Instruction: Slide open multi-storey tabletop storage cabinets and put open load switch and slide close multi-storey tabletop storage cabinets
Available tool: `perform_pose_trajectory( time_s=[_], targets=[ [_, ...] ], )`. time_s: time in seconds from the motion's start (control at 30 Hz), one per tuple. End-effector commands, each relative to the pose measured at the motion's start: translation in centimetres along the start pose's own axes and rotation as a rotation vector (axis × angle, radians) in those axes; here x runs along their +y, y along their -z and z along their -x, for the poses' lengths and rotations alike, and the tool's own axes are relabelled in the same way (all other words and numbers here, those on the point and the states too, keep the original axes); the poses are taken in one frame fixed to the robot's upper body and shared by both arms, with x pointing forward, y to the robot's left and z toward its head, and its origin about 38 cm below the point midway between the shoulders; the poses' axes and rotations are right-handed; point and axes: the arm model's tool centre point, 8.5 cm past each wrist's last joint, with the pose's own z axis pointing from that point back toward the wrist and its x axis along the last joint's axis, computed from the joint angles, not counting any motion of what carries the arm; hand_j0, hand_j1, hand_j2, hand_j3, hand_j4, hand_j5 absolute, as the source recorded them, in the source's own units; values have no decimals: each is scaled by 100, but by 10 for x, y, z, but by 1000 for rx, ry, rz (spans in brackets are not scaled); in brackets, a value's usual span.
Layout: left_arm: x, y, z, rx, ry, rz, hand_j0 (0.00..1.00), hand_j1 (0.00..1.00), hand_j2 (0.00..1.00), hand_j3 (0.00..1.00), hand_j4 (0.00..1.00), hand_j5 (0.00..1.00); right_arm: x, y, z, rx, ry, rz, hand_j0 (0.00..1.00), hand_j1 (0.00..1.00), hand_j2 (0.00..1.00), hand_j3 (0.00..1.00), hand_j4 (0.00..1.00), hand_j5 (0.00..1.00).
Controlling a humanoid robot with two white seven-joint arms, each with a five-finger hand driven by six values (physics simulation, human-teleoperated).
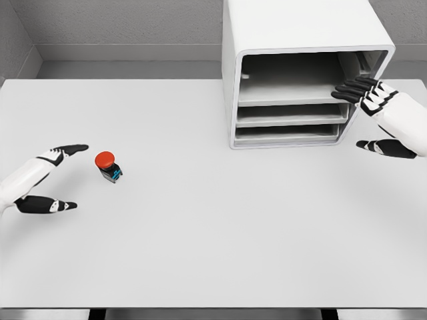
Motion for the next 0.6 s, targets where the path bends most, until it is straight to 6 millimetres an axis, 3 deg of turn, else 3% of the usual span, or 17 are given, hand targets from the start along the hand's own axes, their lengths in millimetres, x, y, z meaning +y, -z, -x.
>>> perform_pose_trajectory(
  time_s=[0.0,0.17,0.3,0.4,0.5,0.57],
  targets=[
    [-1,1,0,1,3,6,100,100,100,100,100,100,-1,0,0,-2,-3,2,100,100,100,100,100,100],
    [28,25,-1,48,171,-10,100,100,100,100,100,100,-3,1,-4,-15,-10,-6,100,100,100,100,100,100],
    [59,51,-16,-8,215,-97,100,100,100,100,100,100,-13,-8,0,-18,-61,-92,100,100,100,100,100,100],
    [55,59,-19,4,263,-61,100,100,100,100,100,100,-14,-6,0,-22,-62,-90,100,100,100,100,100,100],
    [44,70,-27,-14,304,1,100,100,100,100,100,100,-15,-4,-4,-37,-63,-87,86,86,86,86,86,86],
    [45,69,-26,3,326,14,100,100,100,100,100,100,-18,1,-13,-66,-68,-76,86,86,86,86,86,86]
  ],
)
